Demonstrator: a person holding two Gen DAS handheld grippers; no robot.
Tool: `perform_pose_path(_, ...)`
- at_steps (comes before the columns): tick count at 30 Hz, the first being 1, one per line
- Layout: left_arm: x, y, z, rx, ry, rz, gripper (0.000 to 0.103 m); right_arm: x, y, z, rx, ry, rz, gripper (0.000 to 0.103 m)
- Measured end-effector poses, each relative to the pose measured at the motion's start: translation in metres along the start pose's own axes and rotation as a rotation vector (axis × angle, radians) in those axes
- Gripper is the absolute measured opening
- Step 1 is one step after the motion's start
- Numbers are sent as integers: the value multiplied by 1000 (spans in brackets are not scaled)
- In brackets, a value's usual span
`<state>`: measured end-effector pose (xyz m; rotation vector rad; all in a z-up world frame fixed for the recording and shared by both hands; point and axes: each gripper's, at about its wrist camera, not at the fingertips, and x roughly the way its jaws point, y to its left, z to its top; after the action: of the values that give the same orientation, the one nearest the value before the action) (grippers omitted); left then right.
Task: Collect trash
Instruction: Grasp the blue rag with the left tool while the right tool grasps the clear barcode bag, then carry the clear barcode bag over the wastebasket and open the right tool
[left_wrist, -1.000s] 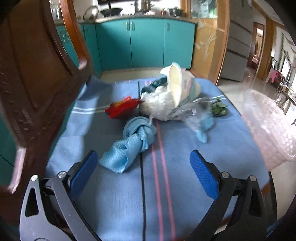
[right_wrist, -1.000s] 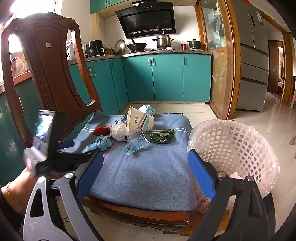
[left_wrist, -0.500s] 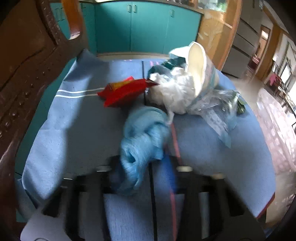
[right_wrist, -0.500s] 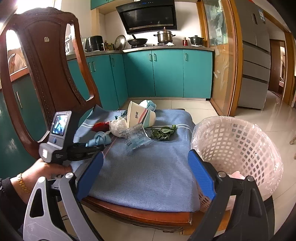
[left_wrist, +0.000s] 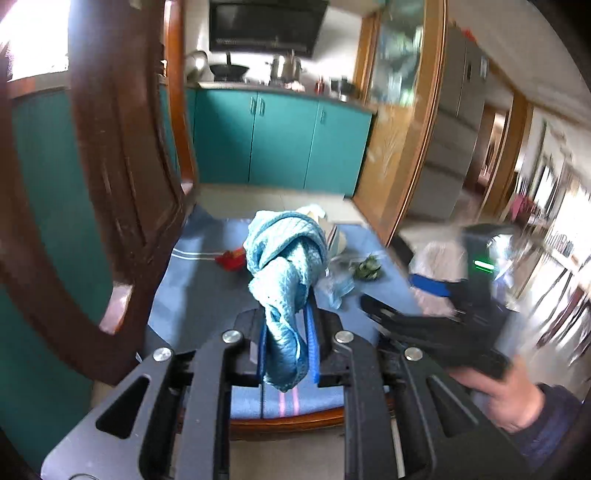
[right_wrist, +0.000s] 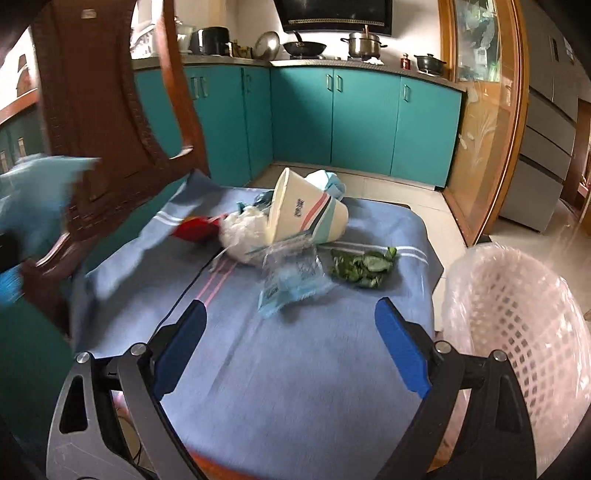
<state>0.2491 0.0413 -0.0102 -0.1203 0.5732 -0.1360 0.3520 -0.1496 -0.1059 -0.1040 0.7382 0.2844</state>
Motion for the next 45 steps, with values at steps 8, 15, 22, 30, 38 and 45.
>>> perform_pose_path(8,-3,8,2,-4,-26,-12,17,88,16,27,-128,158,-80,89)
perform_pose_path(15,7,11,3,-14,9,-10,18,80,17,25,-106,201,-48,31)
perform_pose_path(22,4,7,1,-6,16,-32,18,-45,13,-1,-78,34,48,31)
perform_pose_path(30,11,-22,-14,62,40,-6,19,-109,-9,-32,43,-99,71,31)
perform_pose_path(38,26,-38,-22,99,70,12,19,-106,-18,-37,63,-80,96,31)
perform_pose_path(45,28,-38,-24,104,73,23,19,-111,-16,-39,51,-79,107,31)
